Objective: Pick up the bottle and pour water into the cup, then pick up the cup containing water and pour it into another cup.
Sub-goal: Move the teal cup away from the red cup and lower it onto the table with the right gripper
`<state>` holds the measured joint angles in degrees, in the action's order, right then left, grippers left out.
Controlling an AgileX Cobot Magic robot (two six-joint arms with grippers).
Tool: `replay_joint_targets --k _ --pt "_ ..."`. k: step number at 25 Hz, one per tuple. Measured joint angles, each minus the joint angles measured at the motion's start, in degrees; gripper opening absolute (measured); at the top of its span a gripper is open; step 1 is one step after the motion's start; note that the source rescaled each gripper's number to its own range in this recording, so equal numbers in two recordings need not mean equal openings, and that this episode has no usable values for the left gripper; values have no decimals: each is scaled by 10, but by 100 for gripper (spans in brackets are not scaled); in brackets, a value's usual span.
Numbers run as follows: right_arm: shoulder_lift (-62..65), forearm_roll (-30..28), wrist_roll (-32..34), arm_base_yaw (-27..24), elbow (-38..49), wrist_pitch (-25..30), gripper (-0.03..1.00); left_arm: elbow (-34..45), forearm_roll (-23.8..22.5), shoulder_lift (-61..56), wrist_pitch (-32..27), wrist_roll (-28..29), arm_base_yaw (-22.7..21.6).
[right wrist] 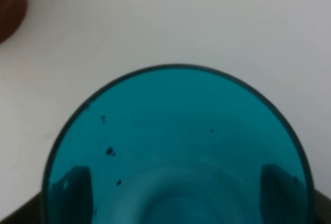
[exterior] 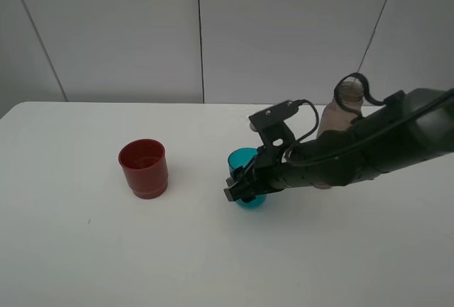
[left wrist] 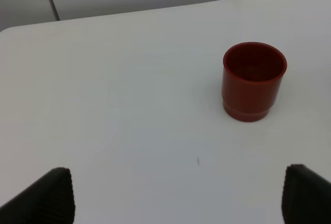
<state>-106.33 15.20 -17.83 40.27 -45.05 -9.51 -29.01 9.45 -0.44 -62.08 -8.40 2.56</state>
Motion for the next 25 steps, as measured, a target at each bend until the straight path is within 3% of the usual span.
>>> replay_joint_targets --k 25 --pt "0 -6 0 0 0 1 9 0 0 0 0 0 0"
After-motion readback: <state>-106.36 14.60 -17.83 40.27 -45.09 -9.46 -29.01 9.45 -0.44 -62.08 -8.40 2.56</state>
